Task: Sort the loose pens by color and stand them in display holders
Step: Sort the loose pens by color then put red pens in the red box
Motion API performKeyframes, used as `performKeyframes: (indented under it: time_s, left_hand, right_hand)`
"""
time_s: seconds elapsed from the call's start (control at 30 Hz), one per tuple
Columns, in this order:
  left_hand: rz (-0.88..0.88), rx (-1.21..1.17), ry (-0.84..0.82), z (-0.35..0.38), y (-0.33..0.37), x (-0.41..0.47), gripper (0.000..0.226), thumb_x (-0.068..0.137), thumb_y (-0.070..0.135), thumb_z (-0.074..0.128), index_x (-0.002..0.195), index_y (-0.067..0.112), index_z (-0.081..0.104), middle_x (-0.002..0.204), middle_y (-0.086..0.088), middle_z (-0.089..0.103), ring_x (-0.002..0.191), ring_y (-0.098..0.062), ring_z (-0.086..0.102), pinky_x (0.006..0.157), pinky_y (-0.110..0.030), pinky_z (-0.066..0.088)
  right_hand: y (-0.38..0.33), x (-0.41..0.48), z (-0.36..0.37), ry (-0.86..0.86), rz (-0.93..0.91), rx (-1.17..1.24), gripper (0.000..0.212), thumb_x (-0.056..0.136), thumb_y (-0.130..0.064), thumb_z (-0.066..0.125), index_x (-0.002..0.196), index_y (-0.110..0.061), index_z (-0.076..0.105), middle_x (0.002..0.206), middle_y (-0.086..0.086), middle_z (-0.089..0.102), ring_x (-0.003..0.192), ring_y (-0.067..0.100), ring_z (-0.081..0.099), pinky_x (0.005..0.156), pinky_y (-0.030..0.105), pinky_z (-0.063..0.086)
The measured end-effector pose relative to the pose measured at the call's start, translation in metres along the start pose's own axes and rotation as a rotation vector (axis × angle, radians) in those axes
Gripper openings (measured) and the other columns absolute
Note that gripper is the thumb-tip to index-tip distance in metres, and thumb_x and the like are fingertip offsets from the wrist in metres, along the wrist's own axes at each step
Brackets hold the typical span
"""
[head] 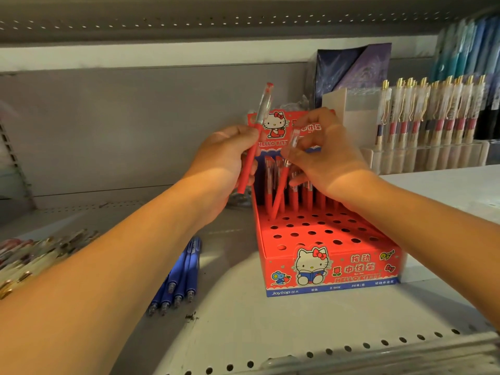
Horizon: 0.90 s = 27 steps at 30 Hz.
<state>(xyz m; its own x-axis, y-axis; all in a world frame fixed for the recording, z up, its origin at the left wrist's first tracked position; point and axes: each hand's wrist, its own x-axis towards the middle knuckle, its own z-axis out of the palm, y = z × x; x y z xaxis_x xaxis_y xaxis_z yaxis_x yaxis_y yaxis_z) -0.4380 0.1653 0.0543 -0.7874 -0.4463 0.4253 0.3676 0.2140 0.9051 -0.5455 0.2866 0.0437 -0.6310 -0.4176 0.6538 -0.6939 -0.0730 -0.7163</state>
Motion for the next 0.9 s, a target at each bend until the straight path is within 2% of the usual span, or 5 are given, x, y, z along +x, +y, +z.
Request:
performKeyframes:
  time_s: [0.17,0.37,0.53,0.8,0.9]
  left_hand:
    - [0.064,0.079,0.009,0.0,0.001,-0.001,0.019,0.1,0.016,0.053,0.084,0.018,0.061,0.069,-0.006,0.051,0.057,-0.017,0.045,0.053,-0.031,0.037]
    - [0.089,0.039,0.019,-0.002,0.002,0.0,0.013,0.099,0.019,0.056,0.092,0.018,0.067,0.072,0.003,0.06,0.059,-0.014,0.053,0.06,-0.028,0.044]
    - [0.103,0.013,-0.022,-0.003,0.0,-0.001,0.011,0.098,0.019,0.058,0.092,0.017,0.067,0.067,0.006,0.06,0.056,-0.012,0.055,0.057,-0.027,0.045]
    - [0.115,0.1,-0.043,-0.004,-0.001,0.001,0.01,0.097,0.022,0.06,0.092,0.02,0.069,0.065,0.013,0.064,0.053,-0.008,0.057,0.053,-0.023,0.047]
    - [0.159,0.211,-0.058,-0.004,-0.002,0.0,0.015,0.097,0.02,0.06,0.084,0.023,0.067,0.066,0.003,0.06,0.059,-0.02,0.051,0.057,-0.028,0.045]
  right_hand:
    - [0.001,-0.001,0.004,-0.004,-0.057,-0.064,0.044,0.077,-0.012,0.082,0.086,-0.041,0.049,0.08,0.008,0.063,0.06,0.032,0.067,0.04,0.042,0.055]
    - [0.004,-0.007,0.007,-0.104,-0.128,-0.107,0.036,0.077,-0.016,0.083,0.085,-0.034,0.053,0.07,0.003,0.065,0.045,0.019,0.065,0.037,0.027,0.05]
    - [0.007,-0.005,0.006,-0.102,-0.158,-0.155,0.028,0.083,-0.013,0.077,0.082,-0.033,0.057,0.062,0.004,0.066,0.048,0.021,0.066,0.043,0.037,0.057]
    - [0.0,-0.002,0.003,-0.16,-0.166,-0.34,0.012,0.087,-0.017,0.07,0.095,-0.026,0.071,0.081,-0.004,0.071,0.061,0.006,0.065,0.056,0.022,0.051]
    - [-0.015,0.001,-0.005,-0.066,-0.011,0.011,0.013,0.092,-0.01,0.062,0.09,-0.02,0.068,0.078,0.004,0.07,0.053,0.007,0.063,0.042,0.024,0.048]
